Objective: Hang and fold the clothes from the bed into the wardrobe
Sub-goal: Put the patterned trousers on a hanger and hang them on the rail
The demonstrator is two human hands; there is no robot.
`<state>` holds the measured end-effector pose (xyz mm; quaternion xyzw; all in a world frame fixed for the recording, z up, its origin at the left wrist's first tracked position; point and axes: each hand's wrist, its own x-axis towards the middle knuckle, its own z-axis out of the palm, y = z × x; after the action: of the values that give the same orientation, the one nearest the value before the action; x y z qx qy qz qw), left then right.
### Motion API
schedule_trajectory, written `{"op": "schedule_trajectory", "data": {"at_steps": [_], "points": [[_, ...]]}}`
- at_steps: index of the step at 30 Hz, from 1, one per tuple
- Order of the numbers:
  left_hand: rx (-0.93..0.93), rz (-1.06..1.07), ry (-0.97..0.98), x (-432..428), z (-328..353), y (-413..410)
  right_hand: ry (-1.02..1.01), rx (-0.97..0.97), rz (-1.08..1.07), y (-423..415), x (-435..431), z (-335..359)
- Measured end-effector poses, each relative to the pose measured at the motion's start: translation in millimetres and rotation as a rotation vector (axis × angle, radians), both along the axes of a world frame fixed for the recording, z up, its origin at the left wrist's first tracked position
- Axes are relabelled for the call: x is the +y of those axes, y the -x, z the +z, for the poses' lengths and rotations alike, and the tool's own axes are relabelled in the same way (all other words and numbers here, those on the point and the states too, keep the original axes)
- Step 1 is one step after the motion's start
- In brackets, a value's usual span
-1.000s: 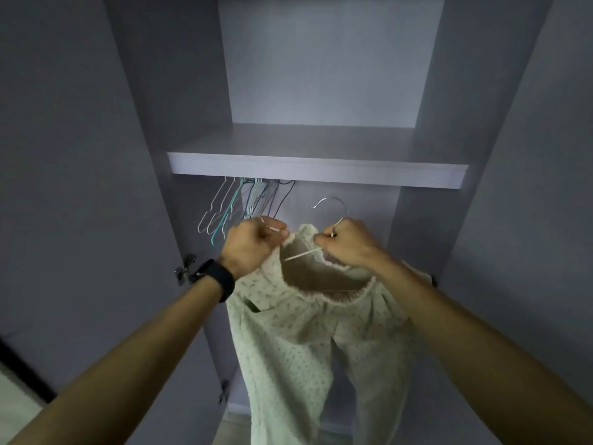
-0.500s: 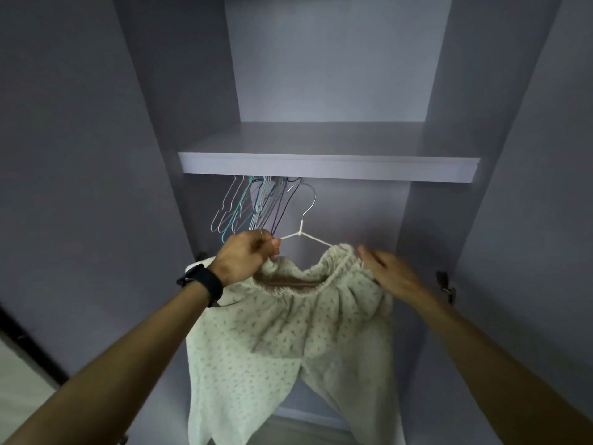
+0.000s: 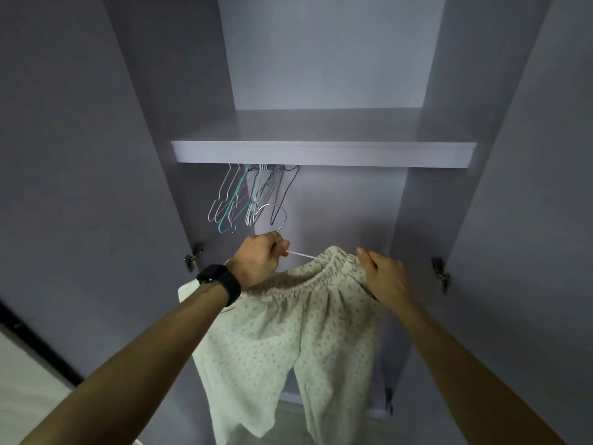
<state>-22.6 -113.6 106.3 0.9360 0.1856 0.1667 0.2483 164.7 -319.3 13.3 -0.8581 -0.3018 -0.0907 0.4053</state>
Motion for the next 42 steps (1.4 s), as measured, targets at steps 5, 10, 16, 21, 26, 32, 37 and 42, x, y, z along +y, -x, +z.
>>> {"op": "schedule_trajectory", "data": {"at_steps": [5, 10, 16, 21, 26, 32, 37, 42], "points": [[-0.062, 0.036, 0.05, 6.3, 1.7, 2.7, 0.031, 0.189, 0.139, 0.5, -17.3, 8.2], [-0.091, 0.047, 0.0, -4.8, -3.3, -8.1, 0.099, 0.09, 0.305, 18.6, -16.3, 12.3], [-0.087, 0.07, -0.115, -13.9, -9.0, -21.5, -0.218, -0.023, 0.199, 22.8, -25.2, 5.0], [-0.145, 0.103, -0.161, -27.7, -16.9, -37.6, -0.251, -0.265, 0.093, 28.6, -32.8, -0.5], [-0.156, 0.014, -0.129, -44.1, -24.4, -49.1, -0.045, -0.106, 0.172, 21.0, -34.4, 2.0], [-0.15, -0.004, 0.008, -43.1, -26.1, -47.5, 0.112, 0.144, 0.433, -22.3, -47.2, 11.7], [-0.116, -0.019, 0.041, -35.5, -20.0, -53.5, 0.208, -0.04, 0.388, -15.3, -35.3, 14.3], [-0.013, -0.073, 0.12, -15.2, -30.8, -54.3, 0.175, -0.021, 0.353, -10.1, -31.2, 3.6]]}}
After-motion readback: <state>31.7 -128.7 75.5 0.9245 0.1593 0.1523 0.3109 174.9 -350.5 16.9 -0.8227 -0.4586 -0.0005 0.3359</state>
